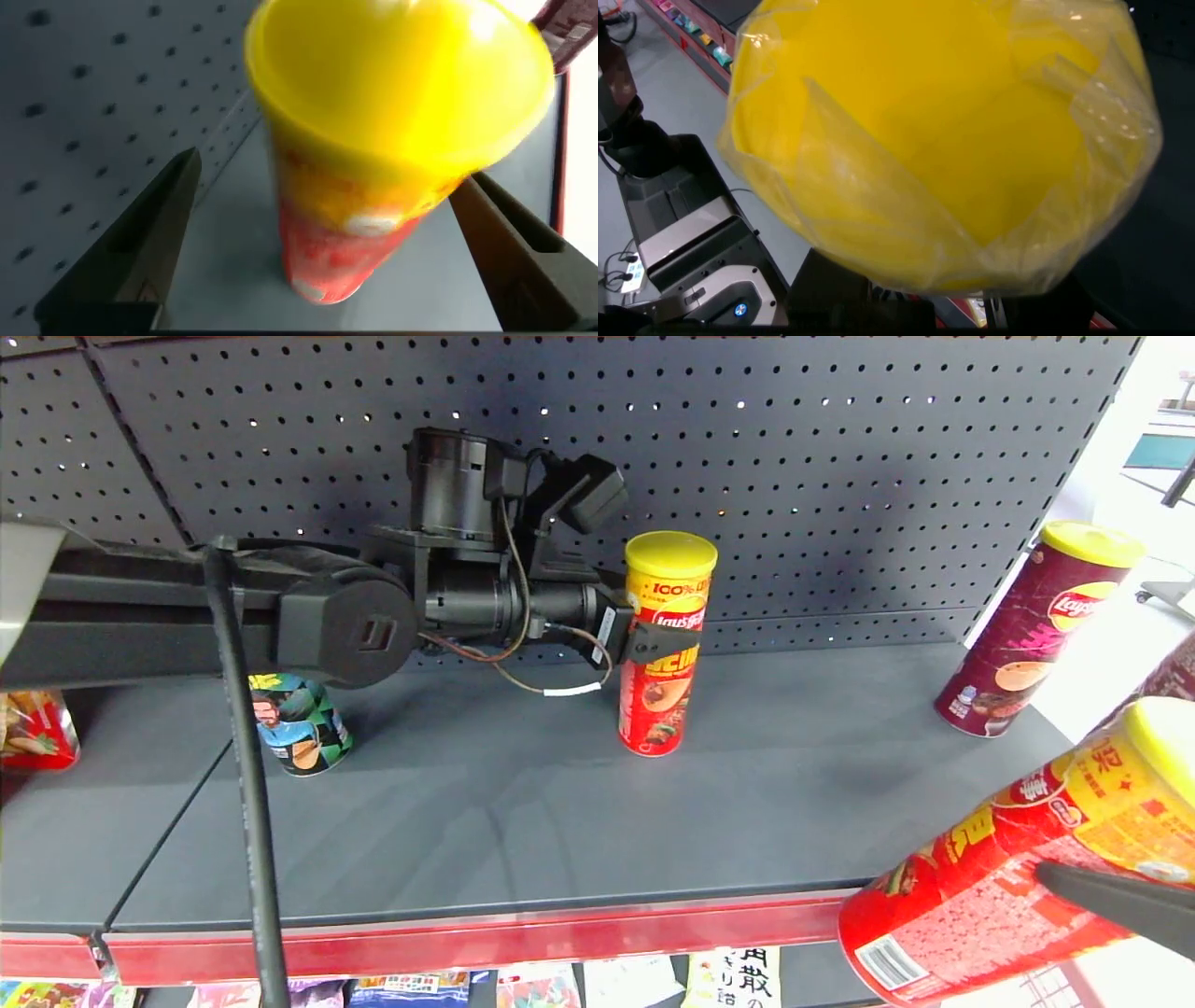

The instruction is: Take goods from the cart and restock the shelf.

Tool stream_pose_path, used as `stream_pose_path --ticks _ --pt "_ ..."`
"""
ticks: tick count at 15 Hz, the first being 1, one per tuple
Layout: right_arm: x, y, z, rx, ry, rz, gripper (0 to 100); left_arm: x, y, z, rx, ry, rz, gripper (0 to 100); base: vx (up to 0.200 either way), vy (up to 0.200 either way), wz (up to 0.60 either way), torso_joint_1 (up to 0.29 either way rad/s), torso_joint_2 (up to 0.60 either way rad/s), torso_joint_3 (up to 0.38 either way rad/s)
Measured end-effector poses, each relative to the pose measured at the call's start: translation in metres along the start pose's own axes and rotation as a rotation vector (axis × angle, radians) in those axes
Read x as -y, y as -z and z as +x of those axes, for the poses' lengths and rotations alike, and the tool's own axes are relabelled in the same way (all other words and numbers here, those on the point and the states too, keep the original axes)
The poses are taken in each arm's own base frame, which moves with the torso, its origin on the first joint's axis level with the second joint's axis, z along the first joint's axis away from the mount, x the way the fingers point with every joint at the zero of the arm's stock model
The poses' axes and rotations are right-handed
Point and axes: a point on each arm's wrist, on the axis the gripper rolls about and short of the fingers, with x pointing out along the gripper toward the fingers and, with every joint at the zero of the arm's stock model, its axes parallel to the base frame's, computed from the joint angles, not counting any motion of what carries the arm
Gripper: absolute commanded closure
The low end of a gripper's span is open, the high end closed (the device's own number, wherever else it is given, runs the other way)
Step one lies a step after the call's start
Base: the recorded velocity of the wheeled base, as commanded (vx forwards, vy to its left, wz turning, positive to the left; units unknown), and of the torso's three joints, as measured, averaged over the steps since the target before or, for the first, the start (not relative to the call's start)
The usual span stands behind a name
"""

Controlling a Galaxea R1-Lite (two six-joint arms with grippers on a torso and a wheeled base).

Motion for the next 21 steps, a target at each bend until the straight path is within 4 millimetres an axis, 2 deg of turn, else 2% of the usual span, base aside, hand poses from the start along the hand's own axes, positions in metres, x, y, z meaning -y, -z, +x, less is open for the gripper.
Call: stream_pose_path --ticks 10,11,17,21 --pt "0.000 0.001 0.000 -0.003 0.002 0.002 100 0.005 0.004 0.017 -0.006 0.023 -0.044 0 0.000 0.000 0.00 0.000 0.00 0.000" --pt "0.000 0.001 0.000 -0.002 0.002 0.001 100 0.006 0.005 0.019 -0.008 0.031 -0.045 100 0.000 0.000 0.00 0.000 0.00 0.000" --pt "0.000 0.001 0.000 -0.004 0.002 0.003 100 0.011 0.007 0.021 -0.015 0.049 -0.046 100 0.000 0.000 0.00 0.000 0.00 0.000" --pt "0.001 -0.001 0.000 0.000 0.002 0.001 100 0.020 0.011 0.007 -0.032 0.101 -0.063 100 0.000 0.000 0.00 0.000 0.00 0.000"
